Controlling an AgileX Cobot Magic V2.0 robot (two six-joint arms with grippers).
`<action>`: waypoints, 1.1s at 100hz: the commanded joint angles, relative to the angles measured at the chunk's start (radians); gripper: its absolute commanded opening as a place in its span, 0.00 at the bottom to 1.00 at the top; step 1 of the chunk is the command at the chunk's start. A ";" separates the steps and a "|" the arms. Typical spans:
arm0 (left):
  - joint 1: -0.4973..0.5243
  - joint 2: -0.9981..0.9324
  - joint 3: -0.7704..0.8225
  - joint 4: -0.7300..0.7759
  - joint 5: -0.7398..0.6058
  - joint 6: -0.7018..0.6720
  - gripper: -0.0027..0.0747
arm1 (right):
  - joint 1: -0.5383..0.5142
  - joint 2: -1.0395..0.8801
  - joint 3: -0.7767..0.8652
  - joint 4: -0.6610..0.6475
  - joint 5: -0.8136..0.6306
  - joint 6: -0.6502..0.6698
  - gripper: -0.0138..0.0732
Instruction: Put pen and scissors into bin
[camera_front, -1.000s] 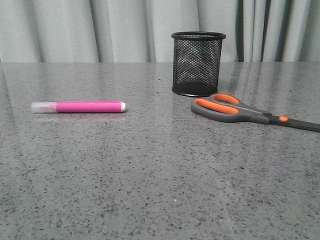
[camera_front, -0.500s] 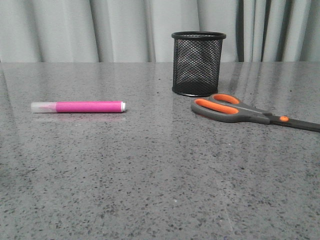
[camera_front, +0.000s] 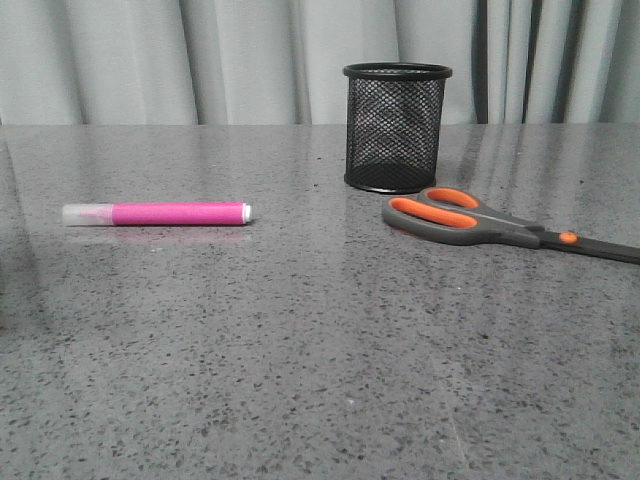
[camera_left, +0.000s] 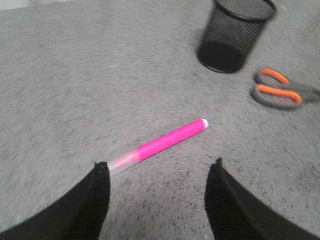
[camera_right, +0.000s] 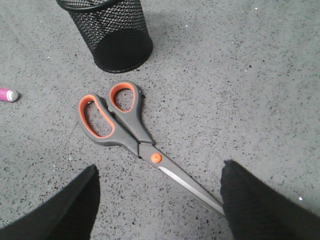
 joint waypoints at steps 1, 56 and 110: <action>-0.001 0.105 -0.103 -0.104 0.065 0.177 0.51 | -0.006 0.000 -0.035 0.004 -0.049 -0.027 0.69; -0.132 0.664 -0.470 -0.003 0.292 0.668 0.51 | -0.006 0.000 -0.035 0.004 -0.045 -0.043 0.69; -0.184 0.776 -0.523 0.115 0.229 0.685 0.51 | -0.006 0.000 -0.035 0.004 -0.041 -0.045 0.69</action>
